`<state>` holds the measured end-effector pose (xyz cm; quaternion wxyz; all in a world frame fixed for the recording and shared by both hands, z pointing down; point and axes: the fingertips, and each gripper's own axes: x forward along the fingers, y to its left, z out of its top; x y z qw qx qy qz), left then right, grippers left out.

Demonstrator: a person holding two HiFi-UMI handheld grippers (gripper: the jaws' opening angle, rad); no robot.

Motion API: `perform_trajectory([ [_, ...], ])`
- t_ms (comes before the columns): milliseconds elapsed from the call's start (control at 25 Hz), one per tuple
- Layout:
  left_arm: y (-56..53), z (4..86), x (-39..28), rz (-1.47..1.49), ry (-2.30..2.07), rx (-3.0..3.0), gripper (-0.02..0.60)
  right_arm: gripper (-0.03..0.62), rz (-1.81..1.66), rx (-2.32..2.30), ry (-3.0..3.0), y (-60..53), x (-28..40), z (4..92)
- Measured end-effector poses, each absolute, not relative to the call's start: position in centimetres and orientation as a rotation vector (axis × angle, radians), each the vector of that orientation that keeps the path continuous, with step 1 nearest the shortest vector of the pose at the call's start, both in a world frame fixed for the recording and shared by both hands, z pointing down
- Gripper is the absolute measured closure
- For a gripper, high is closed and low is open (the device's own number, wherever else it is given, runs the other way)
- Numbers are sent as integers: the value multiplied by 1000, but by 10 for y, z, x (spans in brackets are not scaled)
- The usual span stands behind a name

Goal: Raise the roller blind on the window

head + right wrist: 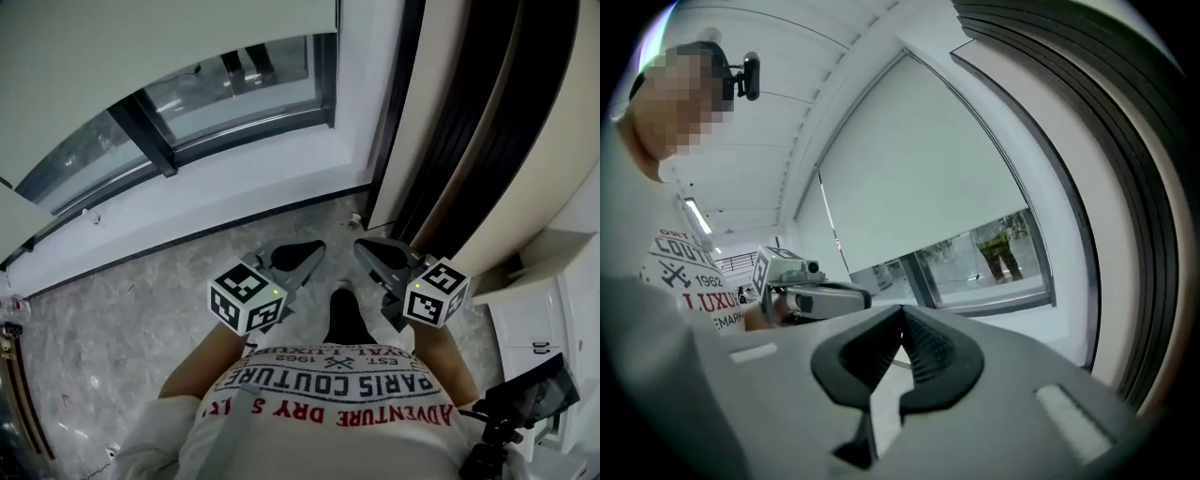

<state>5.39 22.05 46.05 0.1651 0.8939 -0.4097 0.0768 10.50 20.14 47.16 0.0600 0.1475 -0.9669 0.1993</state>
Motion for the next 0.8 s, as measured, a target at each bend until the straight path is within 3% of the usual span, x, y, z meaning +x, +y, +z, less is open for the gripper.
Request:
perform_trajectory([
  [520, -22, 430, 48, 199, -1211, 2561, 580, 591, 493, 369, -2928, -31, 85, 445],
  [800, -98, 408, 54, 179, -1221, 2604, 580, 591, 427, 368, -2932, -106, 91, 425],
])
